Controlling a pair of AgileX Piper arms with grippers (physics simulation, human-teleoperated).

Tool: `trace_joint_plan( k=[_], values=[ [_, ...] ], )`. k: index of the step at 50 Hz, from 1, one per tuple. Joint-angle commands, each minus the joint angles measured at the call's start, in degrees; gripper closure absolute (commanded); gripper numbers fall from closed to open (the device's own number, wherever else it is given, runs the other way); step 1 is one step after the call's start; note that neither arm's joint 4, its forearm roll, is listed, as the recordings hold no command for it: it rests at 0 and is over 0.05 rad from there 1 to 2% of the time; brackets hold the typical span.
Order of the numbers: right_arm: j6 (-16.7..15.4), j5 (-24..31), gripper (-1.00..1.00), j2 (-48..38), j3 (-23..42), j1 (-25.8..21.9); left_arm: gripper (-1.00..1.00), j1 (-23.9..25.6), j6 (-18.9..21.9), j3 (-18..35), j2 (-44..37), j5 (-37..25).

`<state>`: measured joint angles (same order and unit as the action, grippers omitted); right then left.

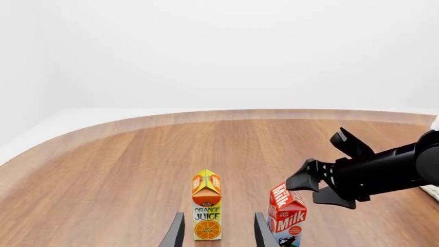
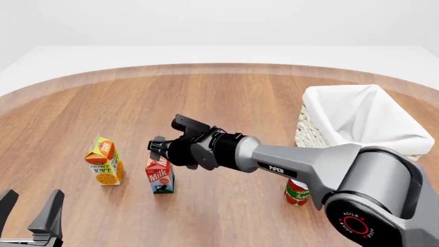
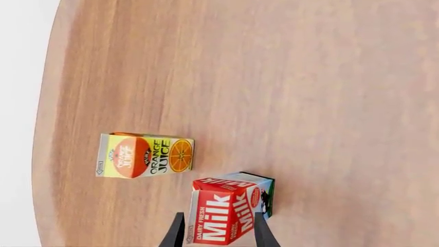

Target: Pick the milk and place it in the basket.

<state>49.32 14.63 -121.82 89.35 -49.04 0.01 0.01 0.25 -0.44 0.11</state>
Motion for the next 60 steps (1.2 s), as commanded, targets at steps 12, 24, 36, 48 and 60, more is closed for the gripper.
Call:
trace_joint_plan(
  k=[12, 24, 36, 48, 60],
  values=[
    [-0.3, 0.4, -1.0, -0.6, 0.5, -0.6, -1.0, 0.0, 0.0, 0.0, 0.0, 0.0],
    [0.0, 0.1, -1.0, -1.1, 0.6, -1.0, -1.0, 0.0, 0.0, 0.0, 0.0, 0.0],
    [0.1, -0.8, -1.0, -1.0, -0.4, -1.0, -1.0, 0.0, 0.0, 0.0, 0.0, 0.0],
    [0.2, 0.7, -1.0, -1.9, 1.8, -1.0, -1.0, 0.0, 0.0, 0.0, 0.0, 0.0],
    [0.3, 1.5, -1.0, -2.4, 3.3, -1.0, -1.0, 0.0, 0.0, 0.0, 0.0, 0.0]
  ],
)
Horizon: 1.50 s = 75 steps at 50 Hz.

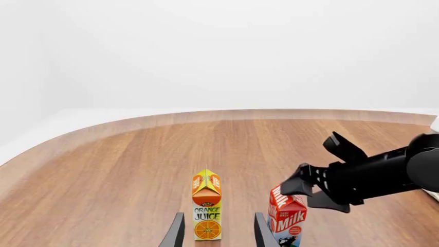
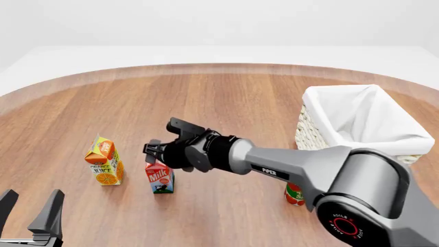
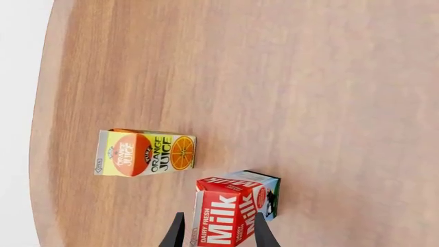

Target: Pick the milk and place it in the basket.

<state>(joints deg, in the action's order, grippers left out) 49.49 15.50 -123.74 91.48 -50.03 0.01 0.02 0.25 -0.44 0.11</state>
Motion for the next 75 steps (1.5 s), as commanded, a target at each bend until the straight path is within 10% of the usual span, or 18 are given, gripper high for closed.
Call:
trace_joint_plan(
  k=[1, 38, 39, 75],
  values=[
    [0.1, 0.6, -1.0, -0.5, 1.2, 0.0, -1.0, 0.0, 0.0, 0.0, 0.0, 0.0],
    [1.5, -1.7, -1.0, -2.2, 0.2, 0.0, -1.0, 0.0, 0.0, 0.0, 0.0, 0.0],
    [1.2, -1.5, 1.0, -2.1, 0.3, 0.1, -1.0, 0.0, 0.0, 0.0, 0.0, 0.0],
    [-0.6, -1.3, 1.0, 1.1, -0.1, -0.2, -1.0, 0.0, 0.0, 0.0, 0.0, 0.0]
  ],
)
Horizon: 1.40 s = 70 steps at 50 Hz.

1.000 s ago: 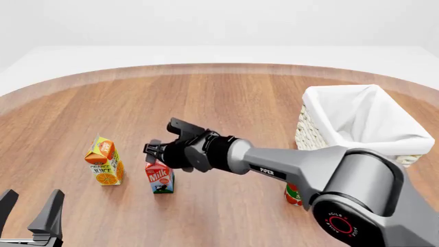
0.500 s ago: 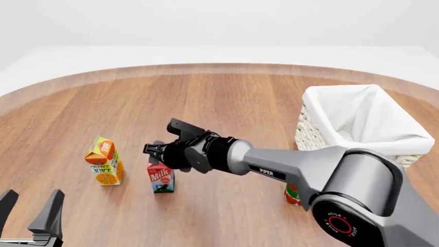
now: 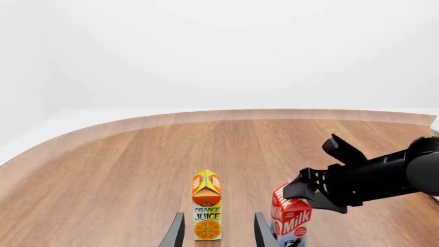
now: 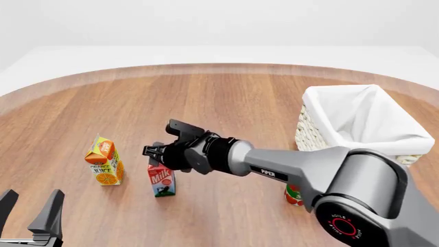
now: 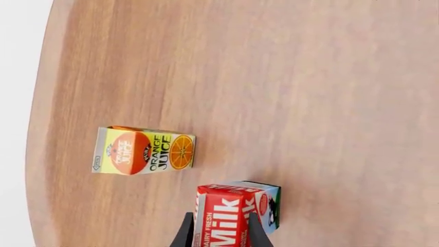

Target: Pick the milk and place it in the basket.

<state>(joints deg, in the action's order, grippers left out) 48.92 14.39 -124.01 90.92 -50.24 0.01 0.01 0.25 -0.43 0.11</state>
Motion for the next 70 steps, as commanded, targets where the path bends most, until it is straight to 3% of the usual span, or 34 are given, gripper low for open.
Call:
trace_joint_plan(
  k=[1, 22, 70],
  values=[
    [-0.1, -0.2, 1.0, 1.4, 0.4, 0.1, -1.0, 0.0, 0.0, 0.0, 0.0, 0.0],
    [-1.6, 0.2, 1.0, 3.1, 0.1, 0.8, -1.0, 0.0, 0.0, 0.0, 0.0, 0.0],
    [-1.5, 0.0, 1.0, 4.6, -0.1, 1.0, -1.0, 0.0, 0.0, 0.0, 0.0, 0.0]
  ],
)
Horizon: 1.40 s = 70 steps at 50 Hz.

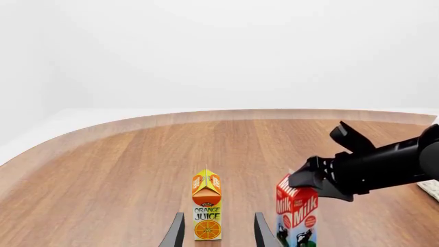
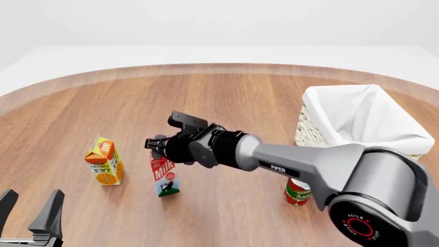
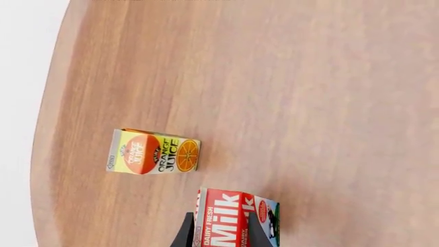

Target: Pick the milk and place it in the basket.

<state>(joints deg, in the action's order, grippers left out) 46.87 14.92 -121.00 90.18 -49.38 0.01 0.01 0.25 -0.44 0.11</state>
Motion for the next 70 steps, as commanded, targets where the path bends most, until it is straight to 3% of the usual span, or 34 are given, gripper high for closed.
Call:
trace_joint_plan(
  k=[1, 70],
  values=[
    [0.6, -0.5, 1.0, 1.9, 0.6, 0.2, -1.0, 0.0, 0.0, 0.0, 0.0, 0.0],
    [-2.7, 1.5, 1.0, 13.7, -2.4, 7.1, -1.0, 0.0, 0.0, 0.0, 0.0, 0.0]
  ],
)
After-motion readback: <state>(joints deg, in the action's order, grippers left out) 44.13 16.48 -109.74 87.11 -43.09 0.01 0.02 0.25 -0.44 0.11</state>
